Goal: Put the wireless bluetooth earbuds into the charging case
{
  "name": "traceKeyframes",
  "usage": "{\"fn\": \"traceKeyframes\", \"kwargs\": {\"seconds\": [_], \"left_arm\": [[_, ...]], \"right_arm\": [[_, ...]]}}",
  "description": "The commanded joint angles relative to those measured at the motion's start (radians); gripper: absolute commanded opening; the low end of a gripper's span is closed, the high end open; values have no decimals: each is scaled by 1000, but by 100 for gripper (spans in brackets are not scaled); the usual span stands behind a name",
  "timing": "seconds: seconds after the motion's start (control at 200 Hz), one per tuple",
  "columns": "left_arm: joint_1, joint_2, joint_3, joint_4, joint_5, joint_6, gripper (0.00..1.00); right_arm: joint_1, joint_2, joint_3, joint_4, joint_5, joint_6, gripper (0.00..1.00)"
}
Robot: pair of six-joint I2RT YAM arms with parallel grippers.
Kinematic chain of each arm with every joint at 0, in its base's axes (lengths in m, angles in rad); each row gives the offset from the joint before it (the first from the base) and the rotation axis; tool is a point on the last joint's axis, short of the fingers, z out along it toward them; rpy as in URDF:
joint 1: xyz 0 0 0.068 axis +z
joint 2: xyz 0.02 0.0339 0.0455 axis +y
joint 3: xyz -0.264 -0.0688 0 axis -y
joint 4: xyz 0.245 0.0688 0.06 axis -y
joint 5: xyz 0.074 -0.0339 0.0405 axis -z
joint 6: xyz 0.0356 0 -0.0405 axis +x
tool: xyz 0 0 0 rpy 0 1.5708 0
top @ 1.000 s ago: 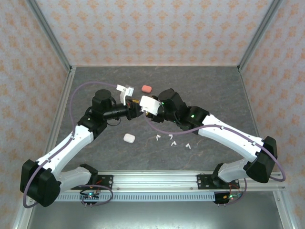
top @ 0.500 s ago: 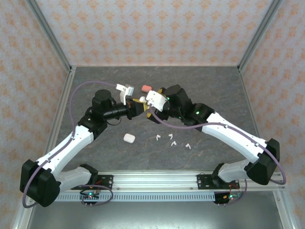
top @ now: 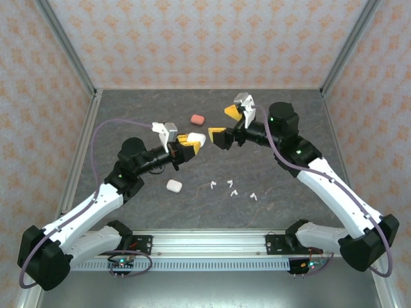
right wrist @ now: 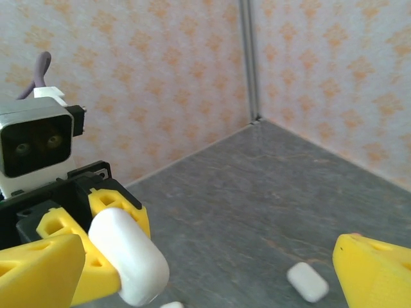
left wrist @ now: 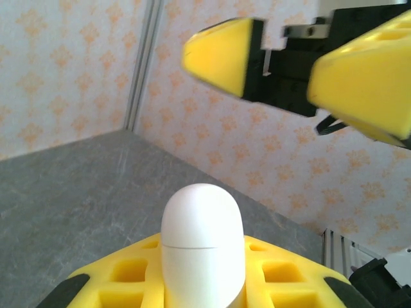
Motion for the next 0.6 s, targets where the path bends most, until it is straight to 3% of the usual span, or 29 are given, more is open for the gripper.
{"fn": "traceKeyframes", "kwargs": {"seconds": [0.0, 0.596], "left_arm": [[-9, -31, -9, 75, -31, 54, 0], [-13, -6, 11, 41, -67, 56, 0]], "right_arm": [[-1, 24, -18, 99, -99, 102, 100], [14, 87, -90, 137, -133, 100, 100]]}}
